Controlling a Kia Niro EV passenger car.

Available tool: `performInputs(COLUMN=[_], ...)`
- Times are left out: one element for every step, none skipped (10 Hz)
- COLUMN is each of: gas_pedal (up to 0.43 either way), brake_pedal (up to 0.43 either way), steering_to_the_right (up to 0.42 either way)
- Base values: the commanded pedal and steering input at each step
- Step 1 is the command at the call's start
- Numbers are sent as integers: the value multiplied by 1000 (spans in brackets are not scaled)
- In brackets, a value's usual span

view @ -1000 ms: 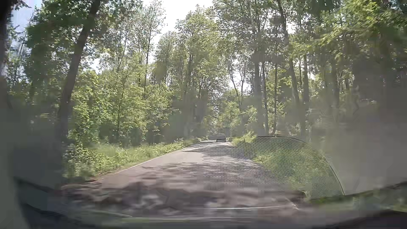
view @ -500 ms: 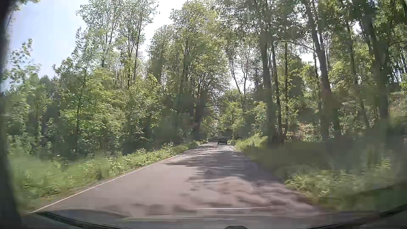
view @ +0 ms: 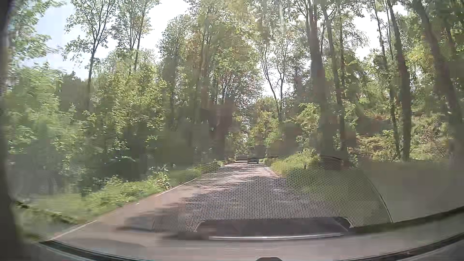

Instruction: Follow the waypoints while adhering to traffic rules and regulations

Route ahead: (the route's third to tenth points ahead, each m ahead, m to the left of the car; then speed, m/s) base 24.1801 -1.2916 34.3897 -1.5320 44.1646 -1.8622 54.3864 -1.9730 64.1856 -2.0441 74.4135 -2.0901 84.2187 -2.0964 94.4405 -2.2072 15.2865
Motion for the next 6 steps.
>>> performInputs(gas_pedal=[441,421,421,421,421,409], brake_pedal=[0,0,0,0,0,0], steering_to_the_right=[1,1,1,1,1,1])
